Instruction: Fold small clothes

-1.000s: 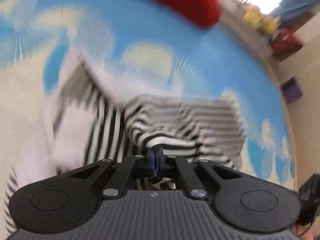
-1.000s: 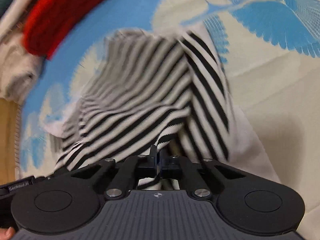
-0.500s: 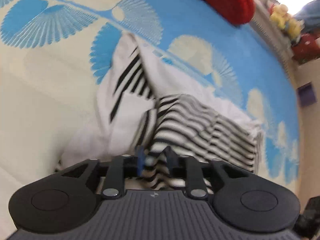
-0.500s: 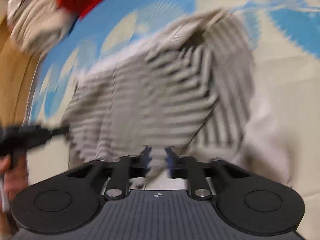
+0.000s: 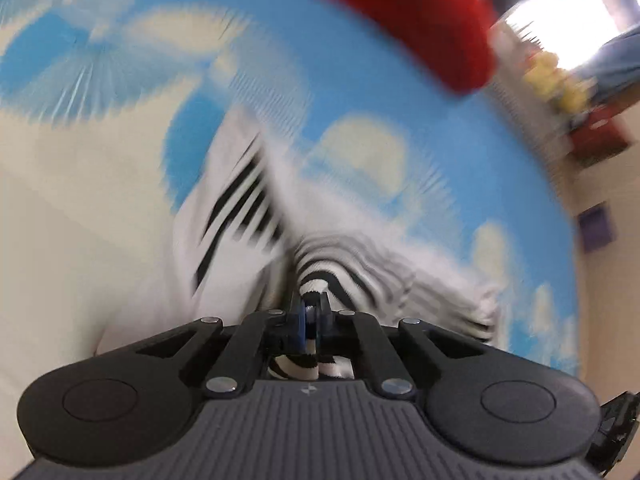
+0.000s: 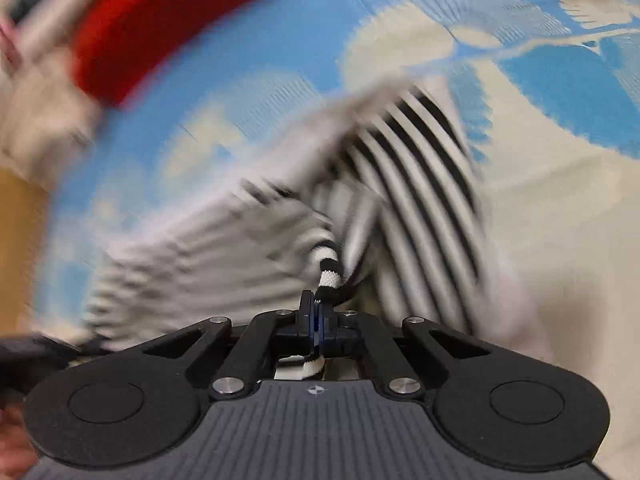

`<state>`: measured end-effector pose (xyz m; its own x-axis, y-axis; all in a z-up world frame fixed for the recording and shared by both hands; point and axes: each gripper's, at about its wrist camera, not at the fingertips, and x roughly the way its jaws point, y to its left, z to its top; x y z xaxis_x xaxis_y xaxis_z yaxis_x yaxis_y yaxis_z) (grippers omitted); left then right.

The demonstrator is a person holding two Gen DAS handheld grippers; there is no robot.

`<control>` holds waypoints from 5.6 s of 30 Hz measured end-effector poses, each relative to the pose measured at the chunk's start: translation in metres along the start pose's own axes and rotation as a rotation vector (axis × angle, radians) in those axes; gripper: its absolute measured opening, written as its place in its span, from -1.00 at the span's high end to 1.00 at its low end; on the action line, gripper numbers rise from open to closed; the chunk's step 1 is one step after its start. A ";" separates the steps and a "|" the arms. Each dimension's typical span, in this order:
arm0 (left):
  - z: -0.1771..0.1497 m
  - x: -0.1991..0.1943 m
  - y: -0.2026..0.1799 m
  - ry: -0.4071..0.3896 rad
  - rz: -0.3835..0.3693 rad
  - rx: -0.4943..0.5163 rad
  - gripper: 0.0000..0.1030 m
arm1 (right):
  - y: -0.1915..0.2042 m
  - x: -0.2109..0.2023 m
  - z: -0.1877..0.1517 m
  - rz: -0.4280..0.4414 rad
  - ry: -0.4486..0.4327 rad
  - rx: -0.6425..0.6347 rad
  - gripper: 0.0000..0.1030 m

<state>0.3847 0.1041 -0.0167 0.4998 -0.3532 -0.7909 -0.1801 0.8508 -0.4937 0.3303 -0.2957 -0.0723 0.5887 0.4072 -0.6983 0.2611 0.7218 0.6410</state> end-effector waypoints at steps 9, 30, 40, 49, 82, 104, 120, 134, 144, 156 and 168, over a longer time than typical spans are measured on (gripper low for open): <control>-0.023 0.042 0.015 0.267 0.215 0.083 0.76 | -0.059 0.016 -0.003 -0.254 0.149 0.235 0.91; -0.020 0.041 0.005 0.203 0.201 0.197 0.50 | -0.029 0.024 -0.002 -0.309 0.134 -0.034 0.25; -0.030 0.045 0.008 0.267 0.271 0.288 0.47 | -0.044 0.021 -0.003 -0.309 0.186 0.011 0.18; -0.031 -0.097 -0.009 -0.022 0.132 0.341 0.47 | 0.007 -0.123 0.004 -0.157 -0.142 -0.053 0.12; -0.241 -0.167 0.104 0.021 0.104 0.079 0.16 | -0.119 -0.189 -0.203 -0.298 -0.053 -0.069 0.00; -0.251 -0.106 0.119 0.141 0.296 0.022 -0.37 | -0.132 -0.145 -0.214 -0.347 0.099 -0.037 -0.18; -0.263 -0.152 0.106 0.013 0.285 0.137 0.83 | -0.136 -0.193 -0.209 -0.272 -0.070 0.044 0.91; -0.264 -0.123 0.117 0.146 0.322 0.101 0.30 | -0.134 -0.152 -0.221 -0.348 0.103 -0.032 0.14; -0.267 -0.120 0.112 0.144 0.308 0.148 0.76 | -0.127 -0.152 -0.221 -0.322 0.082 -0.091 0.85; -0.266 -0.152 0.091 0.060 0.261 0.238 0.88 | -0.108 -0.188 -0.211 -0.240 -0.039 -0.116 0.88; -0.260 -0.259 0.050 0.020 0.098 0.438 0.89 | -0.086 -0.305 -0.195 -0.111 -0.097 -0.125 0.90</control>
<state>0.0255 0.1370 0.0694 0.4808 -0.2667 -0.8353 0.1522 0.9636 -0.2200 -0.0214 -0.3729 0.0233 0.6343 0.2696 -0.7246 0.2348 0.8258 0.5128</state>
